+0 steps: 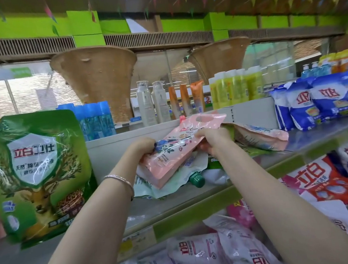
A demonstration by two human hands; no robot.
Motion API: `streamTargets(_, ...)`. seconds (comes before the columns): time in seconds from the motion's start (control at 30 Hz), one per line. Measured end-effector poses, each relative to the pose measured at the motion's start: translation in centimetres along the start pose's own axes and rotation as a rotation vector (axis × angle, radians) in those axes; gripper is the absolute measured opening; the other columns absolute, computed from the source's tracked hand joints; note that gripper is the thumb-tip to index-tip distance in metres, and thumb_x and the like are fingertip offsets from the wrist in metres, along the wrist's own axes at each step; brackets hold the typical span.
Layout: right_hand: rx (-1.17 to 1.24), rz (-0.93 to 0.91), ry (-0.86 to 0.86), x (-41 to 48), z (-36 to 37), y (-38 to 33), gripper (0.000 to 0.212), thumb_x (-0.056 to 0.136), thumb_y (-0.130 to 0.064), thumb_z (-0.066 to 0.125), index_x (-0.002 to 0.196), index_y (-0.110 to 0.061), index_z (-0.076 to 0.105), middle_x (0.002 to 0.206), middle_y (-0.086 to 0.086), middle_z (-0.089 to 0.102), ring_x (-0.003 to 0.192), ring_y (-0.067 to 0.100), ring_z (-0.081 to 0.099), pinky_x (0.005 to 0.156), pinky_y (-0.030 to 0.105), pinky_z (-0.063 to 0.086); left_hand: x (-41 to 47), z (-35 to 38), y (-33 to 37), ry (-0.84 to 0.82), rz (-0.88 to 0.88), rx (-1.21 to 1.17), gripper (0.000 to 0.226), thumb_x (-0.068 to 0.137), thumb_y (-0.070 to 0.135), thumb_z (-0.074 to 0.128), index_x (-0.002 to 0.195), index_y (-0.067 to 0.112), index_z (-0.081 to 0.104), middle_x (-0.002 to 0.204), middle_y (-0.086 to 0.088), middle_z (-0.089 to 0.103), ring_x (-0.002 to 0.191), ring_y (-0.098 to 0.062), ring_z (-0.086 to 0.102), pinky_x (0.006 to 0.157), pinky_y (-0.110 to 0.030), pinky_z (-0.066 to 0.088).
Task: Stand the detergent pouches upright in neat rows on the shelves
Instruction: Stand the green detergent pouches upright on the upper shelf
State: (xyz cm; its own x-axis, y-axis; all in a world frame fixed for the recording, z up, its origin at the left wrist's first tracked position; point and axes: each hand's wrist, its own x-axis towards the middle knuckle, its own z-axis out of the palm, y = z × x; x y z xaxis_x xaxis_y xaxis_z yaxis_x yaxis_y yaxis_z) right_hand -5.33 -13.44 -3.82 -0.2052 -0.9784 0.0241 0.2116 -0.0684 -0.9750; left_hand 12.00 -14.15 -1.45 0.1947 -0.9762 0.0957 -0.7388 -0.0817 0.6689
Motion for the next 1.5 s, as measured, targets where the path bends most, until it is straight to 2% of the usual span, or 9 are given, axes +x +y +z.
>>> streamTargets(0.1,0.066,0.048,-0.150,-1.5,1.4,-0.4,0.029,0.084,0.007,0.056,0.113,0.003,0.050,0.091,0.015,0.061,0.082,0.026,0.065,0.082,0.037,0.057,0.1,0.2,-0.9,0.091,0.027,-0.128,0.038,0.100,0.021,0.033,0.111,-0.005,0.058,0.126,-0.027,0.056,0.095,-0.034,0.060,0.076,-0.037,0.049)
streamTargets(0.27,0.073,0.005,-0.186,-3.5,4.1,-0.1,0.020,0.095,-0.008,0.041,0.112,-0.008,0.050,0.094,0.012,0.060,0.088,0.028,0.063,0.078,0.041,0.056,-1.3,-1.0,-2.0,0.141,-0.029,-0.433,0.037,0.098,0.022,0.033,0.066,0.011,0.047,0.034,-0.001,0.050,0.039,-0.016,0.043,0.041,-0.023,0.033)
streamTargets(0.4,0.279,-0.089,0.016,-5.5,5.8,0.8,0.017,0.098,-0.009,0.033,0.104,-0.010,0.049,0.073,0.002,0.049,0.060,0.013,0.048,0.055,0.024,0.044,-2.8,-2.8,-2.4,0.024,-0.053,-0.503,0.038,0.097,0.035,0.040,0.067,0.013,0.050,0.061,-0.007,0.057,0.046,-0.017,0.052,0.045,-0.024,0.044)
streamTargets(0.57,0.308,-0.215,0.154,-6.0,6.8,1.6,0.019,0.096,-0.004,0.035,0.089,-0.010,0.052,0.077,-0.001,0.051,0.071,0.016,0.051,0.066,0.025,0.042,-5.8,-5.3,-2.3,0.229,0.104,-0.449,0.023,0.094,0.023,0.051,0.075,0.012,0.054,0.075,-0.008,0.060,0.063,-0.018,0.057,0.054,-0.020,0.049)
streamTargets(0.77,0.334,-0.353,0.014,-7.3,8.6,0.8,0.028,0.093,-0.002,0.039,0.073,-0.017,0.053,0.063,-0.003,0.045,0.053,0.010,0.037,0.048,0.022,0.029,-11.4,-7.7,-3.6,0.530,0.356,-0.424,0.027,0.094,0.024,0.049,0.069,0.020,0.039,0.083,-0.010,0.054,0.078,-0.028,0.059,0.078,-0.044,0.051)
streamTargets(0.87,0.327,-0.430,-0.102,-9.3,10.7,-0.1,0.025,0.090,0.000,0.041,0.089,-0.015,0.060,0.063,-0.004,0.050,0.053,0.009,0.040,0.044,0.016,0.030,-13.7,-8.7,-5.6,0.724,0.391,-0.448,0.024,0.094,0.032,0.047,0.072,0.023,0.043,0.082,-0.007,0.056,0.082,-0.034,0.063,0.081,-0.053,0.052)
streamTargets(1.13,0.236,-0.611,-0.332,-16.9,19.3,0.0,0.035,0.091,-0.004,0.040,0.059,-0.018,0.039,0.058,-0.003,0.039,0.050,0.008,0.036,0.052,0.026,0.027,-17.1,-15.7,-13.3,1.034,0.219,-0.656,0.032,0.090,0.013,0.053,0.062,0.019,0.038,0.060,0.002,0.044,0.053,-0.011,0.040,0.049,-0.019,0.039)
streamTargets(1.37,0.075,-0.573,-0.614,-21.5,27.5,0.5,0.027,0.099,-0.015,0.034,0.086,-0.008,0.056,0.064,0.000,0.044,0.058,0.016,0.039,0.054,0.027,0.033,-18.9,-23.4,-21.5,1.030,0.053,-0.861,0.032,0.087,0.011,0.061,0.061,0.016,0.043,0.064,-0.004,0.050,0.060,-0.018,0.047,0.064,-0.030,0.042)
streamTargets(1.5,-0.085,-0.657,-0.522,-22.1,32.7,2.5,0.035,0.092,-0.006,0.038,0.057,-0.011,0.034,0.063,0.014,0.039,0.061,0.039,0.052,0.057,0.032,0.031,-18.6,-26.1,-25.9,1.026,-0.053,-0.860,0.025,0.088,0.006,0.057,0.065,0.014,0.049,0.069,-0.006,0.054,0.069,-0.021,0.052,0.070,-0.033,0.046)
